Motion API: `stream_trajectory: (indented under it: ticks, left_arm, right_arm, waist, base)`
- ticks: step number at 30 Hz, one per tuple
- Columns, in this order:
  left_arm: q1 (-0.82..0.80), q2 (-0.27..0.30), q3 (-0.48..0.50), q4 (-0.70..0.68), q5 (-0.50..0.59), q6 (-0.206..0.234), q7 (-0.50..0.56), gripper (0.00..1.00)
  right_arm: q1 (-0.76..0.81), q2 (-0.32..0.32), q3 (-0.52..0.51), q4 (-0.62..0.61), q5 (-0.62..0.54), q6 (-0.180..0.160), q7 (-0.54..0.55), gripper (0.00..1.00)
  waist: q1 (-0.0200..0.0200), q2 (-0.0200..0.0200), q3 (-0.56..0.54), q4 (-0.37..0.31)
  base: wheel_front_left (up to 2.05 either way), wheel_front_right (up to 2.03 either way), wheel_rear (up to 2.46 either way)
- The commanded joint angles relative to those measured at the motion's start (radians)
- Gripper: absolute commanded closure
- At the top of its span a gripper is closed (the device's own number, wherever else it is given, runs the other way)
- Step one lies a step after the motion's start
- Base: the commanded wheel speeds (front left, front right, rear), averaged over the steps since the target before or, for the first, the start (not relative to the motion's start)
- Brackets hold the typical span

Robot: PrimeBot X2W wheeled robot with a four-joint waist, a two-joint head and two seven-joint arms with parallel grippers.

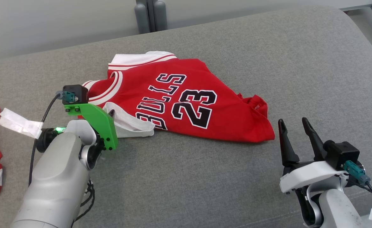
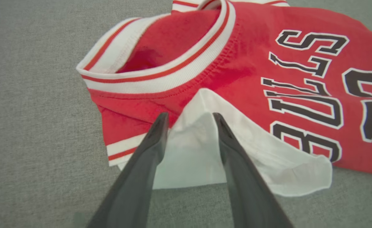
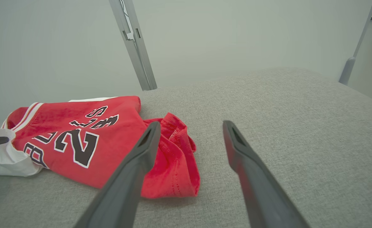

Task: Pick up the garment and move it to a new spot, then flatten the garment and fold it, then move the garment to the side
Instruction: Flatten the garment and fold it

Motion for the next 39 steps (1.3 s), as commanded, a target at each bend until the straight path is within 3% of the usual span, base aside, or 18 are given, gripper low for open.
stream_trajectory:
  ticks: [1,10,11,12,13,14,17,26,32,39]
  left_arm:
    - [0.015,0.01,0.0,-0.011,-0.004,0.001,0.009,1.0]
    - [0.179,0.038,0.024,-0.172,-0.02,0.028,-0.11,1.0]
    - [0.21,0.041,0.029,-0.204,-0.022,0.035,-0.133,0.67]
    - [0.238,0.044,0.028,-0.227,-0.023,0.037,-0.143,0.57]
    - [0.275,0.049,0.03,-0.258,-0.025,0.043,-0.16,0.39]
    - [0.3,0.054,0.032,-0.285,-0.023,0.048,-0.176,0.0]
    - [0.391,0.058,0.038,-0.383,-0.025,0.059,-0.241,0.0]
    - [0.569,0.078,0.123,-0.601,-0.051,0.024,-0.481,0.0]
    - [0.617,0.067,0.189,-0.696,0.026,0.003,-0.509,0.0]
    - [0.694,0.009,0.301,-0.759,0.167,-0.035,-0.51,0.0]
  right_arm:
    - [0.009,-0.002,-0.008,0.003,0.004,-0.002,-0.008,0.0]
    - [0.022,-0.002,-0.026,-0.002,-0.01,-0.002,-0.002,0.0]
    - [0.024,-0.002,-0.026,-0.005,-0.013,-0.002,0.0,0.0]
    - [0.026,-0.002,-0.027,-0.008,-0.014,-0.002,0.001,0.0]
    - [0.028,-0.002,-0.027,-0.01,-0.015,-0.002,0.004,0.0]
    - [0.03,-0.002,-0.028,-0.011,-0.015,-0.002,0.006,0.0]
    - [0.038,-0.002,-0.036,-0.018,-0.022,-0.002,0.011,0.0]
    - [0.051,-0.002,-0.054,-0.04,-0.037,-0.002,0.03,0.0]
    - [0.064,-0.002,-0.067,-0.056,-0.048,-0.002,0.041,0.0]
    - [0.081,-0.002,-0.065,-0.06,-0.053,-0.002,0.06,0.0]
  waist:
    - [0.0,0.0,-0.003,0.007]
    - [0.0,0.0,-0.027,0.072]
    - [0.0,0.0,-0.031,0.082]
    - [0.0,0.0,-0.034,0.089]
    - [0.0,0.0,-0.037,0.096]
    - [0.0,0.0,-0.04,0.102]
    - [0.0,0.0,-0.05,0.122]
    - [0.0,0.0,-0.077,0.158]
    - [0.0,0.0,-0.094,0.176]
    - [0.0,0.0,-0.118,0.189]
  base:
    - [0.0,0.0,0.0]
    - [0.0,0.0,0.0]
    - [0.0,0.0,0.0]
    - [0.0,0.0,0.0]
    - [0.0,0.0,0.0]
    - [0.0,0.0,0.0]
    - [0.0,0.0,0.0]
    - [0.0,0.0,0.0]
    - [0.0,0.0,0.0]
    - [0.0,0.0,0.0]
